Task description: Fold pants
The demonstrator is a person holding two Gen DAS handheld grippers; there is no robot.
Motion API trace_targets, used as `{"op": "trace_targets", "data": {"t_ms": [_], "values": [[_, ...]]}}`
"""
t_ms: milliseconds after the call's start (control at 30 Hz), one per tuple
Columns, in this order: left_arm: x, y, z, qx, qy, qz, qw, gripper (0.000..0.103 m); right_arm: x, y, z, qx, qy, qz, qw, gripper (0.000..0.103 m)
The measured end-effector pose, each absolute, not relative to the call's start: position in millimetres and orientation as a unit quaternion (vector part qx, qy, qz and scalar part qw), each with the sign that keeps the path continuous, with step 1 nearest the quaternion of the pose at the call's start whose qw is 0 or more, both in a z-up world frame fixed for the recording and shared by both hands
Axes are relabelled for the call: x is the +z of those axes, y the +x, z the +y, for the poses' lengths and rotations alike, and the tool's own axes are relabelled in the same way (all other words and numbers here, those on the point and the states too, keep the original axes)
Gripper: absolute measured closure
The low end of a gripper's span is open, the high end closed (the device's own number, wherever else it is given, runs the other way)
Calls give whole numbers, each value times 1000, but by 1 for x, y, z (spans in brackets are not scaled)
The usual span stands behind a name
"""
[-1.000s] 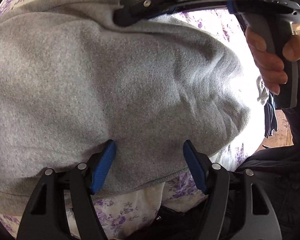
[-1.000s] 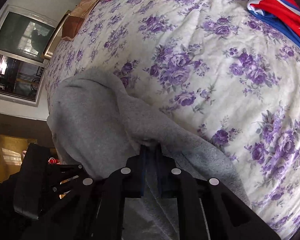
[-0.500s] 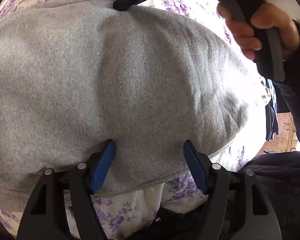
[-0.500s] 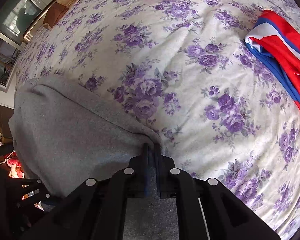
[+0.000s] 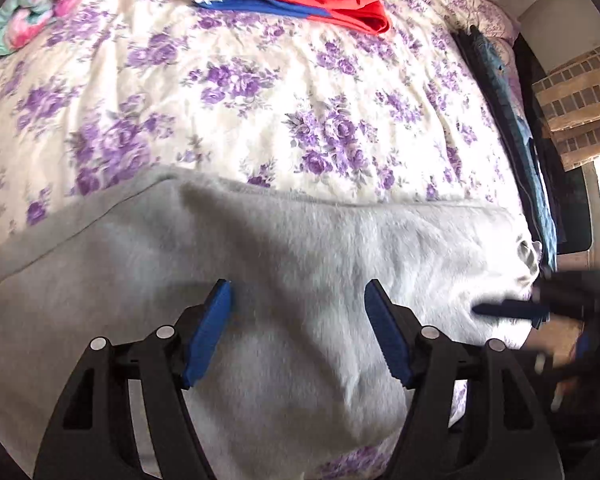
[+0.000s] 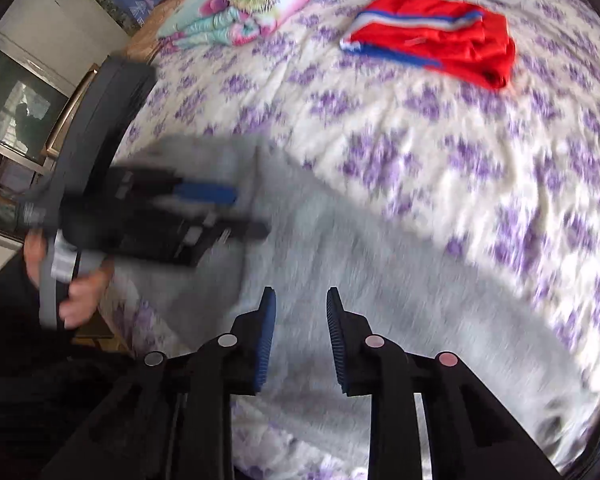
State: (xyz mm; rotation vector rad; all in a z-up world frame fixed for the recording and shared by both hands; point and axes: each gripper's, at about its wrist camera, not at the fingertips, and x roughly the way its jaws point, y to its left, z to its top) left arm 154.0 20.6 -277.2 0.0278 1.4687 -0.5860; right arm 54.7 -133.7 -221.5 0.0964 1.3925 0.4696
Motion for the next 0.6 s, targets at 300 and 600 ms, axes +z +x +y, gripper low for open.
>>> {"op": "trace_targets", "data": {"t_ms": [300, 600], "values": [[-305, 157, -33, -238, 123, 665, 697, 7, -287, 3, -131, 162, 46, 675, 718, 77], [-271, 145, -22, -216, 114, 664, 707, 39, -216, -37, -209, 107, 142, 589, 788, 40]]}}
